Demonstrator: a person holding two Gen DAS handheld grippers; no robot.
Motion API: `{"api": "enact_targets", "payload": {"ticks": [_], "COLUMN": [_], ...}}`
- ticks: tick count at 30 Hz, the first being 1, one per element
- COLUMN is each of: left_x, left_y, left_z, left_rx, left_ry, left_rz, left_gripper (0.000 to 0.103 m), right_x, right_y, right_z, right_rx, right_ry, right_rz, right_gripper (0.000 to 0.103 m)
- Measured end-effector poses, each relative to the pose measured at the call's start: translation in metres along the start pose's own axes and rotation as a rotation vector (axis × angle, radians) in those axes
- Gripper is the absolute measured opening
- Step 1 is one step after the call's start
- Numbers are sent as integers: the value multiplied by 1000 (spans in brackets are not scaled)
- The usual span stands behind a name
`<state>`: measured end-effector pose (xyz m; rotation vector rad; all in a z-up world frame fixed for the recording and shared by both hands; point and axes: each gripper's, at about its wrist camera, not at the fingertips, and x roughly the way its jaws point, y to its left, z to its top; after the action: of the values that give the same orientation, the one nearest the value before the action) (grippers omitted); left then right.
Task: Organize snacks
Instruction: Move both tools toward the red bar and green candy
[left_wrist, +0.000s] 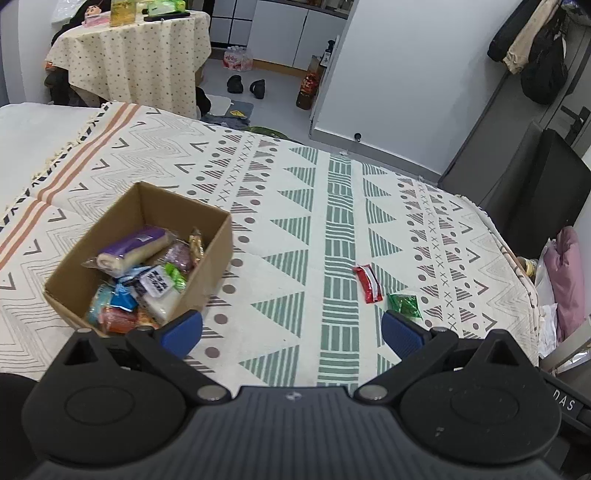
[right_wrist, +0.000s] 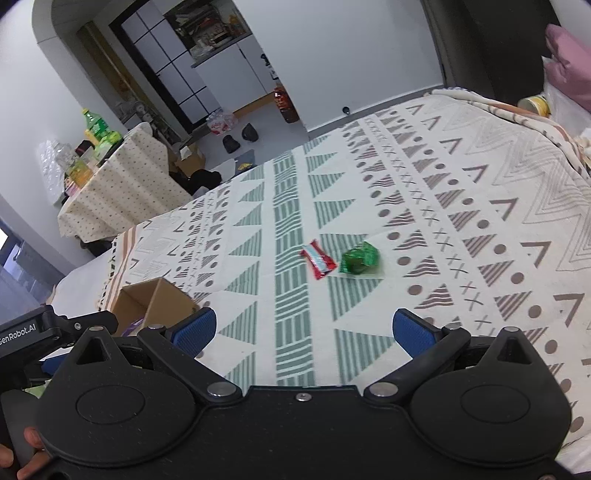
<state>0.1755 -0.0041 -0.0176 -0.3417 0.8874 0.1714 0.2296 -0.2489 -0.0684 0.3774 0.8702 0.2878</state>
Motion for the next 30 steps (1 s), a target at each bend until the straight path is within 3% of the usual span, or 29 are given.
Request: {"api": "enact_targets", "payload": {"ticks": [8, 15, 25, 30], "left_x": [30, 64, 125, 152], "left_y": [-21, -32, -49, -61], "left_z": [-6, -8, 0, 7], "left_rx": [16, 15, 4, 9], "left_ry": [30, 55, 84, 84], "left_rz": [-13, -28, -75, -110], "left_gripper": [103, 102, 99, 81], "right_x": [16, 33, 80, 101], "right_y": [-35, -55, -76, -87], "right_z": [-6, -2, 9, 14], "right_rx": [81, 154, 165, 211], "right_ry": [-3, -17, -23, -11], "right_rz": [-39, -17, -43, 6], "right_gripper": [103, 103, 101, 91]}}
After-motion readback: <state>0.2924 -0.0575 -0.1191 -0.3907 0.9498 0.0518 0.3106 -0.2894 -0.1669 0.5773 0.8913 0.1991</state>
